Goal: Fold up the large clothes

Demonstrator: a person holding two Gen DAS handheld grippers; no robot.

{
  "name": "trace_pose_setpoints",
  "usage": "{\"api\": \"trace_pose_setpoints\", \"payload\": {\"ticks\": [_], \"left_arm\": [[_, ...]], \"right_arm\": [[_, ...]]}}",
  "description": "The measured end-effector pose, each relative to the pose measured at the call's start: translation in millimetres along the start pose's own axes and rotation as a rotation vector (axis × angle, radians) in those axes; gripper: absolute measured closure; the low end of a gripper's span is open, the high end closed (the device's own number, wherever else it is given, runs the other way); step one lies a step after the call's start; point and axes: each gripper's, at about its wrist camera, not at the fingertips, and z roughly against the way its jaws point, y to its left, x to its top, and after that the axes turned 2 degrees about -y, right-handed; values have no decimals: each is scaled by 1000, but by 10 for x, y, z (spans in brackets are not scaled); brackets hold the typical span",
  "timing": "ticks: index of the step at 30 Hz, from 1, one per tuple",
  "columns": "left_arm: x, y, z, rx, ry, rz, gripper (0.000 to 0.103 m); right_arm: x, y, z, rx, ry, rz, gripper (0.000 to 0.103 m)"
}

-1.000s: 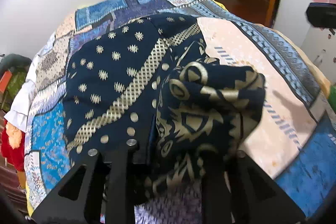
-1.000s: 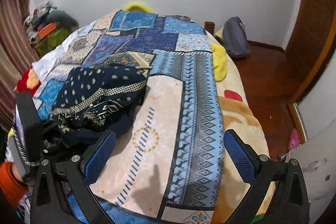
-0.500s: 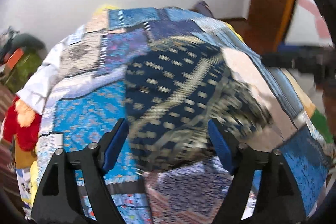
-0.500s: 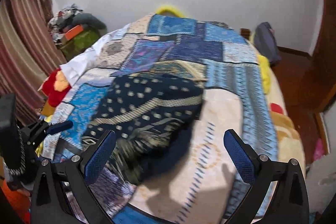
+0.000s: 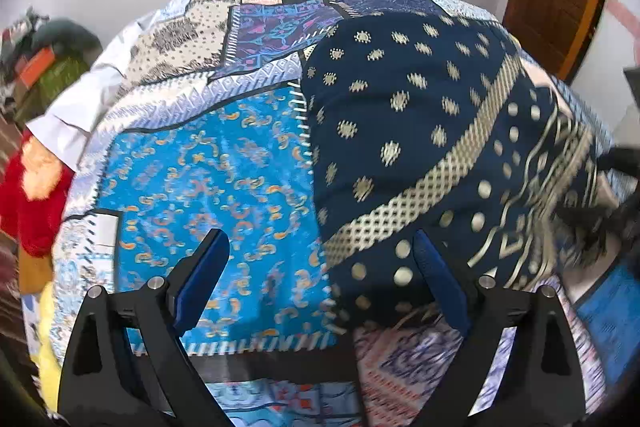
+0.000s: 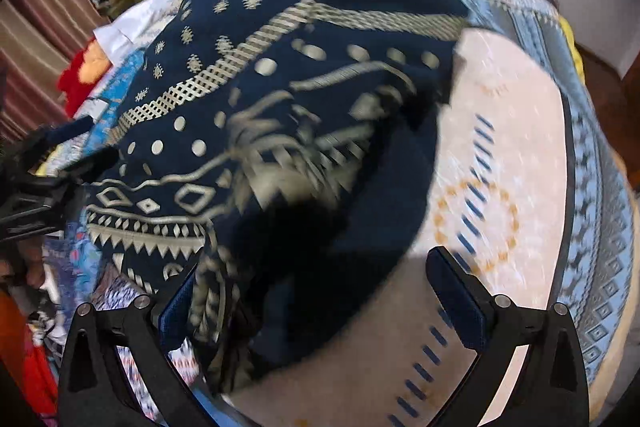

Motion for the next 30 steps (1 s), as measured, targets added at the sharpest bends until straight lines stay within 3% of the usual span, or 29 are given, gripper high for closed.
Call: {"api": "trace_pose_setpoints", "payload": {"ticks": [5,9,13,18,22,26,30], "left_arm": [[-100,121,128,24,17,-3,9],[2,204,273,103,-10,-36,10],[308,296,366,55,-60,9,10],[743,208,48,-97,-25,28,8],[861,143,-514,-205,124,79,7],[809,273,-861,-403,196,257,0],[734,241,-1060,-512,228,334,0]], "right_arm": [[-92,-317,165,-45,2,-55,1],[-89,-335,375,-67,-28,-36,1],[129,-273,660,-51,-127,-26,1],[606,-183,705,39,-212,-71,0],[831,-258,268,118,-110,-173,0],[762,-438,-218,190,24,-290,0],[722,-449,-276,250,5,-270,0]]}}
